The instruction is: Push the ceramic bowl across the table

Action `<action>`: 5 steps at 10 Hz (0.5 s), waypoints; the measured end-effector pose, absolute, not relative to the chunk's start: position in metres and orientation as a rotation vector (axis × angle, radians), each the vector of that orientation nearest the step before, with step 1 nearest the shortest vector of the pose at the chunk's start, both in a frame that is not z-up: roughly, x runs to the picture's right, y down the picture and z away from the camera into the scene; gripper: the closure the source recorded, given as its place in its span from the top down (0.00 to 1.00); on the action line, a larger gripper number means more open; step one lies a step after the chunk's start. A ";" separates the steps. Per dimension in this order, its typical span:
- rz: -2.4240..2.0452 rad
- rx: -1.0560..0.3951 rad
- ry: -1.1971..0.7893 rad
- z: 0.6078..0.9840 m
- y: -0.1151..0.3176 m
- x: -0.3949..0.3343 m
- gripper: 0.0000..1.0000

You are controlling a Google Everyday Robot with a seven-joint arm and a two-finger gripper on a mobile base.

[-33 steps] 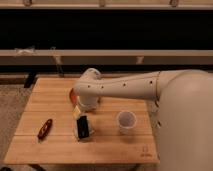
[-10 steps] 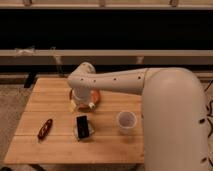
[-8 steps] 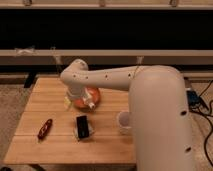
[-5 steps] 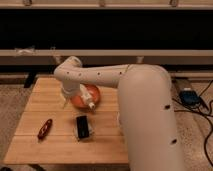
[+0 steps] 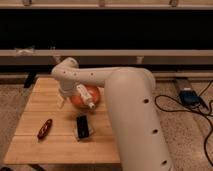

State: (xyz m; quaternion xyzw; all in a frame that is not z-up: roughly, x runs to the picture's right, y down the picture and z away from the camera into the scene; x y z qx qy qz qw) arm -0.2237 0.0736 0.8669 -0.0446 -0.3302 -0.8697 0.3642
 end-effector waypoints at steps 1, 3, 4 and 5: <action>-2.235 -0.124 -0.865 0.875 0.079 -0.226 0.80; -2.231 -0.144 -0.894 0.889 0.093 -0.228 0.80; -2.235 -0.151 -0.913 0.893 0.102 -0.233 0.80; -2.239 -0.155 -0.928 0.894 0.107 -0.238 0.80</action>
